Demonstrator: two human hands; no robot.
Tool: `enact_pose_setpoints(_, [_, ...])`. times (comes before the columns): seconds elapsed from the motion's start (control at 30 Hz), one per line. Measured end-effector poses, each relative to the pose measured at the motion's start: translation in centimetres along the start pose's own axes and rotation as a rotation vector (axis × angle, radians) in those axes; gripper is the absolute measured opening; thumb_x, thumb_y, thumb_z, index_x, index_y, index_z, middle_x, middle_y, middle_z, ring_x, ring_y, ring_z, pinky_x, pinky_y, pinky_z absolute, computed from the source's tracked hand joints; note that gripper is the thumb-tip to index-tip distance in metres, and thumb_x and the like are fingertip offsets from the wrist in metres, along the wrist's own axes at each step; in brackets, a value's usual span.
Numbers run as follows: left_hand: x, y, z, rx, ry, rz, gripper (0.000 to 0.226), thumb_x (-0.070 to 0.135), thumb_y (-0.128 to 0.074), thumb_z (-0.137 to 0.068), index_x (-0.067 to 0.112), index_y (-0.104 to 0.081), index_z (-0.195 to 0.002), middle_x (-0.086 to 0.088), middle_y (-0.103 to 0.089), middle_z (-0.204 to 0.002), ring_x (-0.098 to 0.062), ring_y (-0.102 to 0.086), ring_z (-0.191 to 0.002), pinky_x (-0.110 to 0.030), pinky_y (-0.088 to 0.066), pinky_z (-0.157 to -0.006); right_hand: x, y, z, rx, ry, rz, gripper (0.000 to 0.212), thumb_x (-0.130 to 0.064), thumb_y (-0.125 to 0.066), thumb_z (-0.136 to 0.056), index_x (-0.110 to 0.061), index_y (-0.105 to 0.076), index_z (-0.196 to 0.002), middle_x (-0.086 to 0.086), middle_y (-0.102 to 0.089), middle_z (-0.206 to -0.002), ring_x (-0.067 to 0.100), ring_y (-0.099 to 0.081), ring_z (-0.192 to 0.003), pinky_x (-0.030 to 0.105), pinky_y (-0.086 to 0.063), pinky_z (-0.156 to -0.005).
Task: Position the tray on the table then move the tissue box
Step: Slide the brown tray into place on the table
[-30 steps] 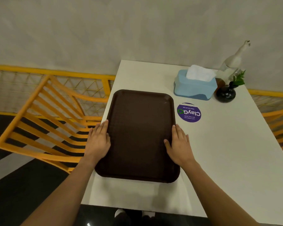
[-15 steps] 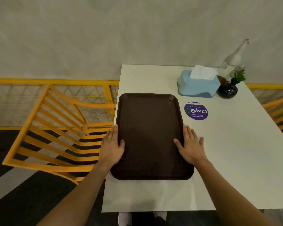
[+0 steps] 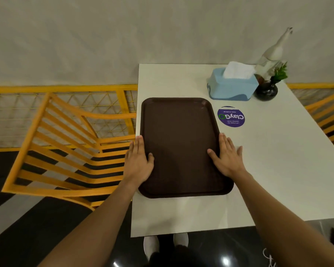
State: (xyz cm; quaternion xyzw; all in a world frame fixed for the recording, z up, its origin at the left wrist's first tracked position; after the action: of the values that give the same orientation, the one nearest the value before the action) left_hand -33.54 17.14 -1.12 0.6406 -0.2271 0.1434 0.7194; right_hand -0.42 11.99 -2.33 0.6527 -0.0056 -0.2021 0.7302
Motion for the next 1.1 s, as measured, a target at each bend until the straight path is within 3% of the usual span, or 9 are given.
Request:
enact_pose_setpoints(0.73, [0.0,-0.3,-1.9,-0.023,0.011,0.024,0.077,0.044,-0.042,-0.104,0.019,0.001,-0.163,-0.003,-0.008,-0.171,-0.026,-0.004,-0.157,-0.051,-0.020,-0.125,0.1,0.4,-1.5,-0.004,0.010,-0.015,0.086,-0.075,-0.021,-0.096,-0.025,0.007,-0.161,0.003,-0.007,-0.170,0.029,-0.003,-0.156,0.061,0.001,-0.119])
enact_pose_setpoints(1.1, [0.1,-0.2,-1.7,-0.027,0.010,0.034,0.077,0.043,-0.041,-0.105,0.017,0.002,-0.163,-0.003,-0.004,-0.172,-0.024,-0.001,-0.157,-0.045,-0.017,-0.125,-0.4,0.9,-1.5,-0.009,0.008,-0.029,0.087,-0.074,-0.023,-0.096,-0.023,0.005,-0.161,0.003,-0.008,-0.170,0.029,-0.004,-0.156,0.062,-0.002,-0.121])
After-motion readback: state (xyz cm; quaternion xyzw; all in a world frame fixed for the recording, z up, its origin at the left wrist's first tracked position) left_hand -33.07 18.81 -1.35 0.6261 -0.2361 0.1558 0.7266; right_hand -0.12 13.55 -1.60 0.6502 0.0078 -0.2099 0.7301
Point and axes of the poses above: each hand's wrist, its own z-axis away from the middle knuckle, its own y-axis out of the back of the hand, x = y × z, the point moved 2 cm from there along -z, towards the middle knuckle
